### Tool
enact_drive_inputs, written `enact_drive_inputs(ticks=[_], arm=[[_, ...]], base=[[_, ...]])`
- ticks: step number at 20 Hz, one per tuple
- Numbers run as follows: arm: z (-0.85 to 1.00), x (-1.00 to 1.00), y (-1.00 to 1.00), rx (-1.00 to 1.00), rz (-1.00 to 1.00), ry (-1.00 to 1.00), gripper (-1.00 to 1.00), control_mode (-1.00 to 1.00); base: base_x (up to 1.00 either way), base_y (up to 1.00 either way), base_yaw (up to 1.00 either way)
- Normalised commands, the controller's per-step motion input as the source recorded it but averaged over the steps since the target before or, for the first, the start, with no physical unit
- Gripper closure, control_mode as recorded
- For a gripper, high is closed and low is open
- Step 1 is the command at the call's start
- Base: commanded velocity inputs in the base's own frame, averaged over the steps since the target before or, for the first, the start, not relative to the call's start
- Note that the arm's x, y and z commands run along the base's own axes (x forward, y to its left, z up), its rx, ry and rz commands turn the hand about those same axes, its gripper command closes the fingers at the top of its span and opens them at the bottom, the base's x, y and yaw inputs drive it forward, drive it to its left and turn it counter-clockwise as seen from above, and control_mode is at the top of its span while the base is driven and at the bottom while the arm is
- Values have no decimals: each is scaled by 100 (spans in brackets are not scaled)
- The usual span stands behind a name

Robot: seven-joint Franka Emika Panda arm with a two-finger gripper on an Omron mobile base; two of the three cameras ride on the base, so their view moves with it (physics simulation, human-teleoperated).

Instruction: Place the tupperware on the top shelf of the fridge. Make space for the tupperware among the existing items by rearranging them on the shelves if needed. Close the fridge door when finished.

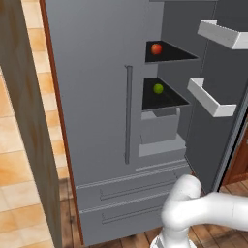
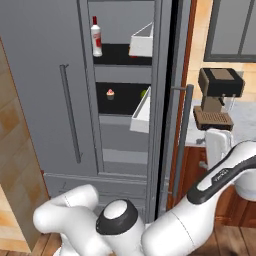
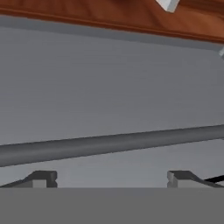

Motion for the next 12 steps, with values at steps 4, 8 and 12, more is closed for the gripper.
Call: enact_drive_inputs(ticks=[4, 8, 12], arm=[[-2, 92, 14, 10, 5, 3, -100, -100], [-1, 99, 24, 12, 14, 13, -100, -100], [-15, 33, 83, 5, 37, 15, -100, -100]], base=[[0, 0, 0], [0, 0, 0], [0, 0, 0]])
